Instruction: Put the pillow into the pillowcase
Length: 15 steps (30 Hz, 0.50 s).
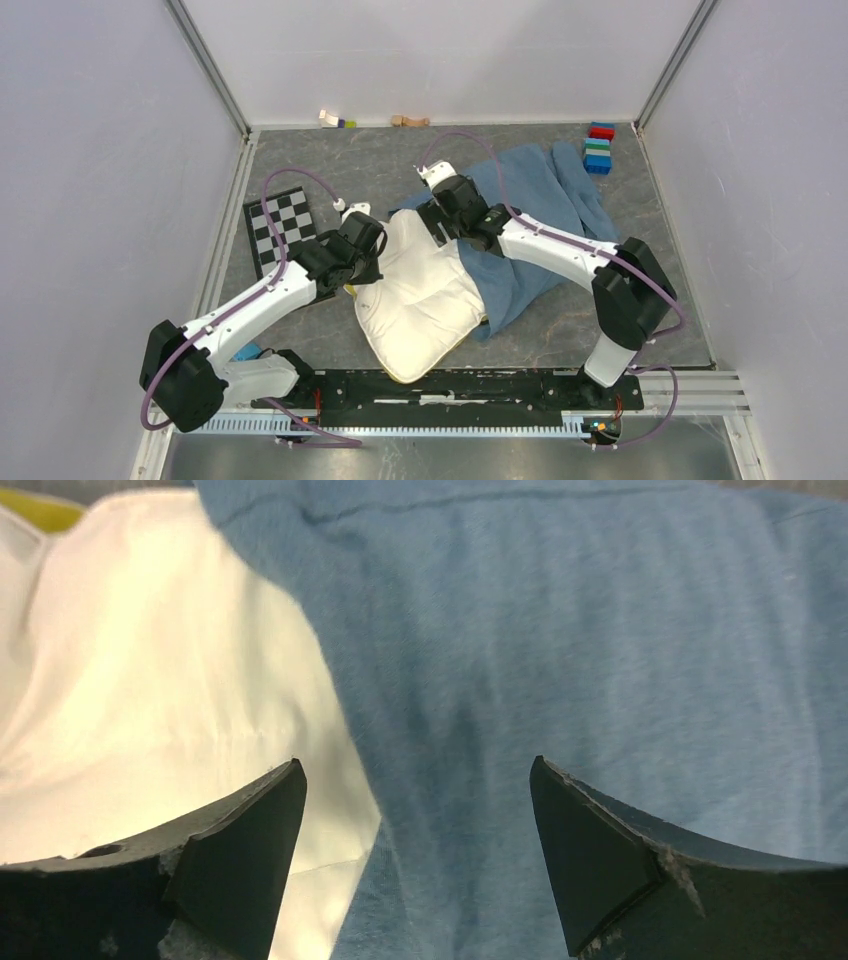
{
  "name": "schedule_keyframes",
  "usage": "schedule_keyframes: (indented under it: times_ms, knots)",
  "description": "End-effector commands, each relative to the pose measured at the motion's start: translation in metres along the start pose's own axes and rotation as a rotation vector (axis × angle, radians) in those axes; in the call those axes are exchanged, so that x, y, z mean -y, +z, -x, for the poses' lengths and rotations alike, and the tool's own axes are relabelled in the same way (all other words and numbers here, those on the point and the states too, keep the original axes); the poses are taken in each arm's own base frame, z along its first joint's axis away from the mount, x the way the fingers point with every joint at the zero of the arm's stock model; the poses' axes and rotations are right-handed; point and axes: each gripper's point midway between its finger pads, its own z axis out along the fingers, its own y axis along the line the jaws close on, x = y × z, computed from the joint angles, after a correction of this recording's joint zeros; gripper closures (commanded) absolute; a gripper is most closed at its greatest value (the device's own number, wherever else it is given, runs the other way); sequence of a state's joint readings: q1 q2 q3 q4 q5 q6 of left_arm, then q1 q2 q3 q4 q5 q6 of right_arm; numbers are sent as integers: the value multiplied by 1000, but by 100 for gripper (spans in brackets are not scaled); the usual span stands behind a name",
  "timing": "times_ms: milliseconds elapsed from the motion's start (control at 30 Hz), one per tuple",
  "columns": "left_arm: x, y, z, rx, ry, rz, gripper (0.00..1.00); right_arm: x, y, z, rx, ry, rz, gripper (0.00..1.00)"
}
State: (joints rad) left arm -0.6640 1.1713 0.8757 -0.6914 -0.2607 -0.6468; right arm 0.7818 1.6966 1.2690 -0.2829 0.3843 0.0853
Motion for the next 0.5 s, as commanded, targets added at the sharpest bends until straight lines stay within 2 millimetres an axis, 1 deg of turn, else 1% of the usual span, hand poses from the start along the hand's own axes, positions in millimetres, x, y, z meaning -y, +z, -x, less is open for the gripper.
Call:
schedule_keyframes:
  times_ms: [0, 100, 167, 200, 233, 267, 300, 333, 367, 400, 433, 467]
  knots:
    - [6, -2, 19, 84, -70, -23, 98, -10, 6, 2, 28, 10, 35, 14]
    - [5, -2, 19, 86, -72, -22, 97, -12, 11, -2, 23, 6, 21, 19]
    - [7, -2, 20, 90, -74, -29, 98, -6, 17, -5, 2, -3, -27, 29]
    - [9, -2, 21, 92, -72, -39, 98, -2, 20, -6, -12, -11, -57, 39]
    - [12, -2, 22, 92, -68, -57, 98, 0, 21, 0, -18, -12, -79, 52]
    - [16, -2, 23, 93, -66, -73, 98, 0, 21, 6, -28, -18, -94, 69]
    - [20, -2, 25, 99, -66, -92, 98, -6, 19, 15, -25, -25, -91, 83]
    - [26, -3, 28, 100, -63, -120, 98, -14, 16, 26, -16, -30, -83, 93]
    - [33, -4, 33, 112, -64, -144, 98, -28, 10, 35, -5, -30, -52, 99]
    - [39, -5, 37, 119, -66, -166, 98, -44, 3, 50, 19, -4, 5, 100]
    - [47, -7, 44, 128, -65, -189, 98, -64, -4, 60, 38, 32, 102, 100]
    - [54, -8, 50, 136, -68, -212, 97, -79, -12, 69, 61, 82, 177, 100]
